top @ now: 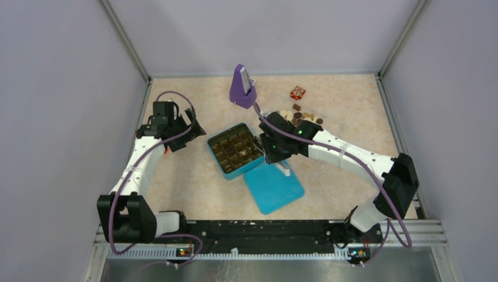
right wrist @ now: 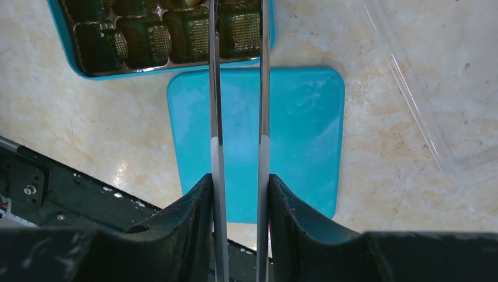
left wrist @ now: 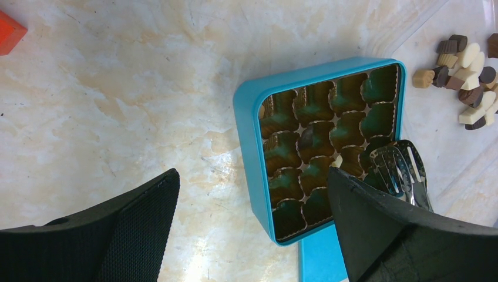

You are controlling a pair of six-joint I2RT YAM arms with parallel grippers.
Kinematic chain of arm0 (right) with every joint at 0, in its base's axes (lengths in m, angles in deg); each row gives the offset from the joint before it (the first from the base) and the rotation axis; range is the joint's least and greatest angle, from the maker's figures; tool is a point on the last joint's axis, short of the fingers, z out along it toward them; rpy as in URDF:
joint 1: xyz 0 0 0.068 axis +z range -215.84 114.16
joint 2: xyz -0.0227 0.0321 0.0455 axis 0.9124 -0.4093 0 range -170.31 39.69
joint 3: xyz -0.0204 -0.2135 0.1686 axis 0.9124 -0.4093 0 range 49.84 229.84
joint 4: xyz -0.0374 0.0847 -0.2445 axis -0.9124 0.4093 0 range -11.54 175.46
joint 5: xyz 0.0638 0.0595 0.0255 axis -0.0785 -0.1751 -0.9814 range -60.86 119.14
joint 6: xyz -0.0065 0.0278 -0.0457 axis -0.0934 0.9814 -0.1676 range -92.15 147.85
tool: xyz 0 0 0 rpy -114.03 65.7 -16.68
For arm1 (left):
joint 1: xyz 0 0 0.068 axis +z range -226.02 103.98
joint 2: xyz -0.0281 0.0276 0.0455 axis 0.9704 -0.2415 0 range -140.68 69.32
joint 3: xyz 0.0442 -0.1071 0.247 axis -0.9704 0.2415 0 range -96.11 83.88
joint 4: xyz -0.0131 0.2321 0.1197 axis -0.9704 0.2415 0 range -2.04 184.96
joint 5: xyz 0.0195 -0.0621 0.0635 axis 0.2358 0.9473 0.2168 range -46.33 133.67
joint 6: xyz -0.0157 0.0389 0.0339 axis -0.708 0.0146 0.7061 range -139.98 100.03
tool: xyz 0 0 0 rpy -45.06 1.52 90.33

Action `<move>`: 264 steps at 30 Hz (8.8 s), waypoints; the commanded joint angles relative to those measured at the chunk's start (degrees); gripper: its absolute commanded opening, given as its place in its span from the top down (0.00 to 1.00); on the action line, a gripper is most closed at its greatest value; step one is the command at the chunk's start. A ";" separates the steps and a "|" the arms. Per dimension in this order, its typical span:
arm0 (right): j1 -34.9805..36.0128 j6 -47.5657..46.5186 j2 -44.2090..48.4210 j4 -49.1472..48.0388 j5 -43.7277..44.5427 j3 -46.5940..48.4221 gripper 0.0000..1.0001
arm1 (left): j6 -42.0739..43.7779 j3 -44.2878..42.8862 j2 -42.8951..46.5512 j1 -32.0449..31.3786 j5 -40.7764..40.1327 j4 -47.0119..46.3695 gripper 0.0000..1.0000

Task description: Pack the chocolate

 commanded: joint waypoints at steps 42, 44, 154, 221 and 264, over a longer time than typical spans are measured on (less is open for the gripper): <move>-25.90 1.51 20.92 -5.60 5.17 -19.21 0.63 | 0.40 -0.63 -0.77 0.27 2.12 -1.42 0.01; -25.94 1.38 20.07 -6.71 5.61 -19.42 0.63 | 0.39 -0.76 -0.85 0.26 2.13 -1.46 0.01; -4.53 -2.20 -7.38 -14.68 -3.78 9.79 0.68 | 0.92 -0.90 0.55 0.26 0.42 -0.40 0.01; -24.45 5.21 13.62 -14.91 12.72 -19.61 0.66 | 1.14 -0.46 1.27 0.26 0.53 0.11 0.01; -24.47 1.79 21.54 -8.21 4.85 -16.12 1.00 | 1.10 -0.55 0.88 0.26 0.69 -0.41 0.01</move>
